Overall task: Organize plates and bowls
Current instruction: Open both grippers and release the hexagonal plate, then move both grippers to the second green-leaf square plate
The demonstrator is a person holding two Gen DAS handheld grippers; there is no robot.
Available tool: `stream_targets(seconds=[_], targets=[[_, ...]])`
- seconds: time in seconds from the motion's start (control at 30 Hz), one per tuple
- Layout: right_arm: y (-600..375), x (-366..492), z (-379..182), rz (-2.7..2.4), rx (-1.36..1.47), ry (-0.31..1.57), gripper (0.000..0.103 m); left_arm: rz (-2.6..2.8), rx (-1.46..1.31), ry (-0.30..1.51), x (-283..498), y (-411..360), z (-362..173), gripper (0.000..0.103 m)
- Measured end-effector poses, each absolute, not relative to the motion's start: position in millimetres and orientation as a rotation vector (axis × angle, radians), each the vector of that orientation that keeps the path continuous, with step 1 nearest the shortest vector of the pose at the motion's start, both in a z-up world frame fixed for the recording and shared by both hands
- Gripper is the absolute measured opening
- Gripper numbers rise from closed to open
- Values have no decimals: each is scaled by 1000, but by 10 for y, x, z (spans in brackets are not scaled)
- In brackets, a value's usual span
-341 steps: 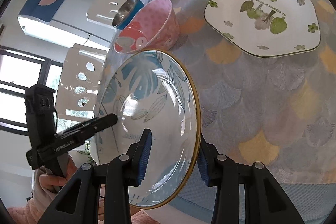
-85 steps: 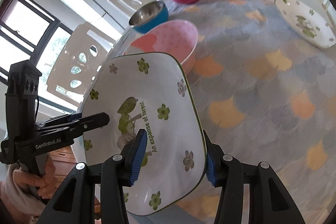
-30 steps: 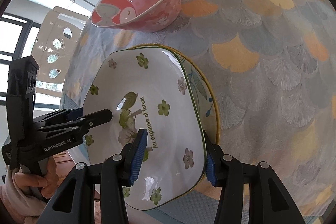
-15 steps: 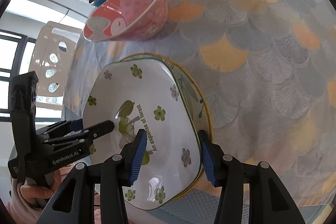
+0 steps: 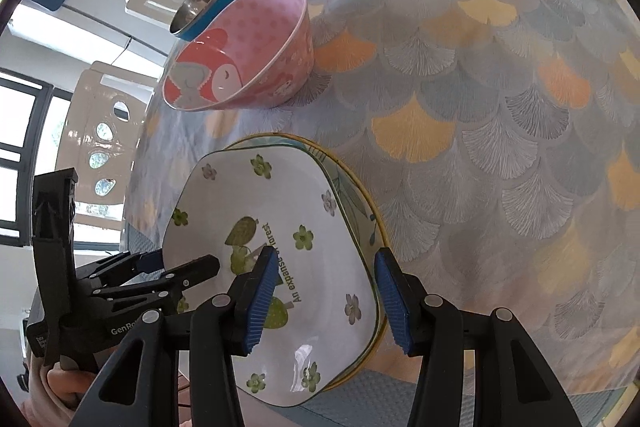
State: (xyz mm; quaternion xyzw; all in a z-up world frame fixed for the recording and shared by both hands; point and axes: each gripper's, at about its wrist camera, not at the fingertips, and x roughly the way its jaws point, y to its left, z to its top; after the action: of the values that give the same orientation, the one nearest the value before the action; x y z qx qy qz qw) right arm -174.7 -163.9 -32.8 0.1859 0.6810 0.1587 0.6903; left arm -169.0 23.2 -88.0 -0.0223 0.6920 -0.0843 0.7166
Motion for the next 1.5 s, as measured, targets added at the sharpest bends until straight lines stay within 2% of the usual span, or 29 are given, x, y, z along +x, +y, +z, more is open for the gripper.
stream_targets(seconds=[0.1, 0.17, 0.33, 0.7, 0.97, 1.3, 1.43, 1.5], targets=[[-1658, -1753, -337, 359, 424, 1525, 49, -182, -47, 1540, -1743, 218, -848, 55], [-1670, -1757, -343, 373, 429, 1531, 52, -174, -33, 1552, -1763, 202, -824, 58], [-1628, -1766, -309, 406, 383, 1528, 56, -141, 5, 1542, -1862, 76, -707, 58], [-1910, -1793, -349, 433, 360, 1553, 57, -49, -113, 1534, -2047, -16, -215, 59], [-2274, -1730, -326, 428, 339, 1541, 60, -102, -141, 1510, -2117, -570, 140, 60], [-2959, -1580, -217, 396, 358, 1508, 62, -267, -99, 1566, -1796, -1472, 14, 60], [-3238, -1432, -96, 374, 331, 1476, 71, -296, -129, 1572, -1588, -1786, 2, 60], [-3382, -1329, -37, 364, 328, 1457, 71, -295, -148, 1557, -1462, -1915, 26, 60]])
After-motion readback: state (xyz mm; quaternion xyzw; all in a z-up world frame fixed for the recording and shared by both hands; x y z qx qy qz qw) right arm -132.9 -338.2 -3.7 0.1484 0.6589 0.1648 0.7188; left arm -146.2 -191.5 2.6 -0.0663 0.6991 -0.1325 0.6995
